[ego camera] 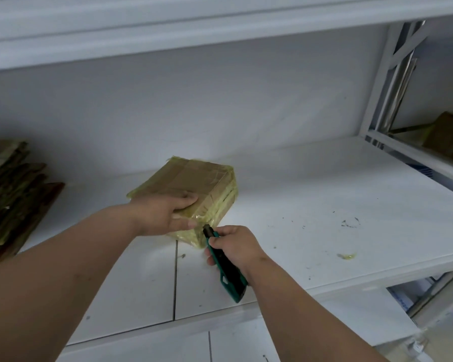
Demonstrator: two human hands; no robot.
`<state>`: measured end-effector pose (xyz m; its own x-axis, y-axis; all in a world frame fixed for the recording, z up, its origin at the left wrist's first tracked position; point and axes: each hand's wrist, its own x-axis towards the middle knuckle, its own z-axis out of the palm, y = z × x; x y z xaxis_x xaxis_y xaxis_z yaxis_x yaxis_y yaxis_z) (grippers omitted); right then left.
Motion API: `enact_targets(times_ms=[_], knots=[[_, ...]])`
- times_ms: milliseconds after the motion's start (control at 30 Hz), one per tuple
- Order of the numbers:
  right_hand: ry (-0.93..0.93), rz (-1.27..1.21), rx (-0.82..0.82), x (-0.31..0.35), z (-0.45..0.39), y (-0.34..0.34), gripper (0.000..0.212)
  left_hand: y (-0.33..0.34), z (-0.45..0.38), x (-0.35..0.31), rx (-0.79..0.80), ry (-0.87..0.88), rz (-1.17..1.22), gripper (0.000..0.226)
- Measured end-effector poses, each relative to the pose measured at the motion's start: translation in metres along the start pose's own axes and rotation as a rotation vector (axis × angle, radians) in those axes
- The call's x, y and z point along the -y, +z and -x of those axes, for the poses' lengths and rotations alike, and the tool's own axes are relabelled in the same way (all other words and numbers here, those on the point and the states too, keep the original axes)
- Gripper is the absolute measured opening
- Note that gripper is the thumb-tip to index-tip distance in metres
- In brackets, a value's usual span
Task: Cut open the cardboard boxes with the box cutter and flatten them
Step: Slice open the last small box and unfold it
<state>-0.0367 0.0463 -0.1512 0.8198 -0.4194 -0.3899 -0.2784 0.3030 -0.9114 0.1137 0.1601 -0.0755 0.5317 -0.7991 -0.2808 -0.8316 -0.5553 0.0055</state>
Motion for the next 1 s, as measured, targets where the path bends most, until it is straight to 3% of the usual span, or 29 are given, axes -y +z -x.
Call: enact_targets(times_ms=[167,467,667,767,900,1000], knots=[[-0.025,0.042,-0.018,-0.01,0.001,0.007,0.023,0.016,0.002,0.014,-0.07,0.014,0.048,0.056],[-0.053,0.026,-0.033,-0.022,0.019,0.013,0.021,0.031,-0.01,0.022,-0.124,0.063,0.128,0.056],[-0.045,0.036,-0.045,-0.017,0.023,0.001,0.019,0.029,-0.01,0.014,-0.158,0.025,0.041,0.055],[-0.069,-0.02,-0.149,-0.013,0.027,-0.013,0.02,0.027,-0.014,-0.006,-0.19,-0.045,-0.031,0.056],[-0.195,0.053,-0.405,-0.014,0.023,-0.028,0.025,0.024,-0.024,-0.024,-0.198,-0.119,-0.089,0.061],[-0.276,0.147,-0.446,-0.018,0.02,-0.035,0.034,0.021,-0.027,-0.019,-0.154,-0.092,-0.075,0.068]])
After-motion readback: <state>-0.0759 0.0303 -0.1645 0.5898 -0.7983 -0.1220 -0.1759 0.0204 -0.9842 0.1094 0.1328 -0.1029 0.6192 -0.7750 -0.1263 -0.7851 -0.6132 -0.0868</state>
